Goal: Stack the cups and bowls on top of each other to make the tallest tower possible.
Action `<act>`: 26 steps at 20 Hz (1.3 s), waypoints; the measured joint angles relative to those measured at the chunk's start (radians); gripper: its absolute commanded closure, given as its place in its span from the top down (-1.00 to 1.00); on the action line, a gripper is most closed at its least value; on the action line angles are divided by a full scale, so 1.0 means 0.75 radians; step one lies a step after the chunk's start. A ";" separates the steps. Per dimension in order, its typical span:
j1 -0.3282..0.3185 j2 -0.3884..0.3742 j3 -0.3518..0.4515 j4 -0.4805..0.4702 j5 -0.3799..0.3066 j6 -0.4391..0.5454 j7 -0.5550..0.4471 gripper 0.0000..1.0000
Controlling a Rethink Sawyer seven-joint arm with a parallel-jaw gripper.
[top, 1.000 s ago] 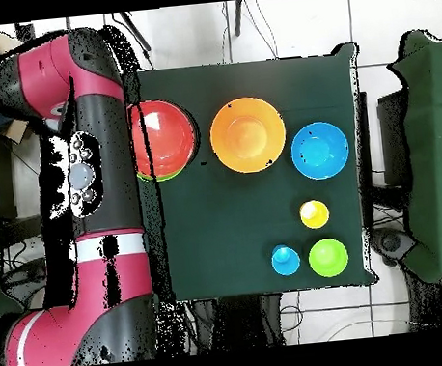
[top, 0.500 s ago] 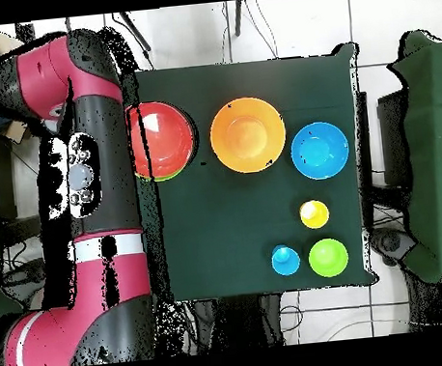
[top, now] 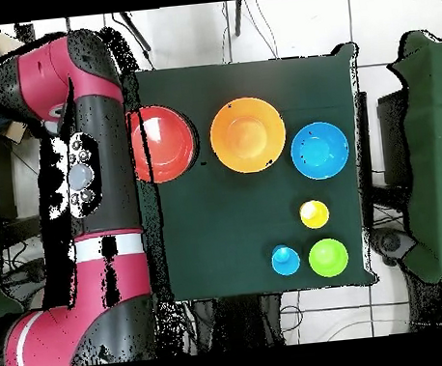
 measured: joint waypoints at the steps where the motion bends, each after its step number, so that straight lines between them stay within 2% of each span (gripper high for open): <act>1: 0.000 0.000 0.000 0.000 0.000 0.002 0.000 -1.00; 19: 0.001 -0.016 0.001 0.061 0.000 0.005 0.000 -1.00; 26: 0.011 -0.048 0.007 0.165 0.000 0.005 0.000 -1.00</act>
